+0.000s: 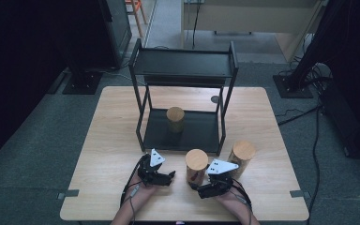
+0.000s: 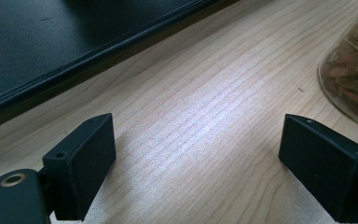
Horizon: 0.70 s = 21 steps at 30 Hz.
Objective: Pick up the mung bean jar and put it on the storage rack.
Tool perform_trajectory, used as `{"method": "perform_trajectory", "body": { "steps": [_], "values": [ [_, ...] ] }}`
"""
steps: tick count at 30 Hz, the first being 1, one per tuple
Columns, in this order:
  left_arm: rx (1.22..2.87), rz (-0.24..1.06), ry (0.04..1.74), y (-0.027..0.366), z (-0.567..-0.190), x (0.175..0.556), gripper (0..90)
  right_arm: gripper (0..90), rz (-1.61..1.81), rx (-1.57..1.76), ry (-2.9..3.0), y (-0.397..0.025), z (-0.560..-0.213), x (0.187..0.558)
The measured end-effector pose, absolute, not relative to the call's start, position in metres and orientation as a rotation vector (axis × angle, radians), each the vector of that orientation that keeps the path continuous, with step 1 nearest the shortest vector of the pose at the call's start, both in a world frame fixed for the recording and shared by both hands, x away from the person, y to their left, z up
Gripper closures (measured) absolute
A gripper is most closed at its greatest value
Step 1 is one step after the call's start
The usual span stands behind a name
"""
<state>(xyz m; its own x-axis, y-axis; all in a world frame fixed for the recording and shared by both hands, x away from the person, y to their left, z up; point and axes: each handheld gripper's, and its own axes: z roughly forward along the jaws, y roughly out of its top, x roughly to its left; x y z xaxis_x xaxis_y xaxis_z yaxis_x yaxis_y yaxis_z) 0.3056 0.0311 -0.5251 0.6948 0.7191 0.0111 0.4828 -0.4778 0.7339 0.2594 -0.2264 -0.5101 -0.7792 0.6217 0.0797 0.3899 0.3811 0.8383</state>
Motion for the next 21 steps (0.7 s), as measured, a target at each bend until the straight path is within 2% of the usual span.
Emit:
{"method": "perform_trajectory", "body": {
  "steps": [21],
  "values": [
    [2.170, 0.414, 0.914, 0.0310, -0.5251, 0.3056, 11.3, 14.0, 1.360, 0.899, 2.382, -0.2220, -0.5047, 0.2567]
  ]
}}
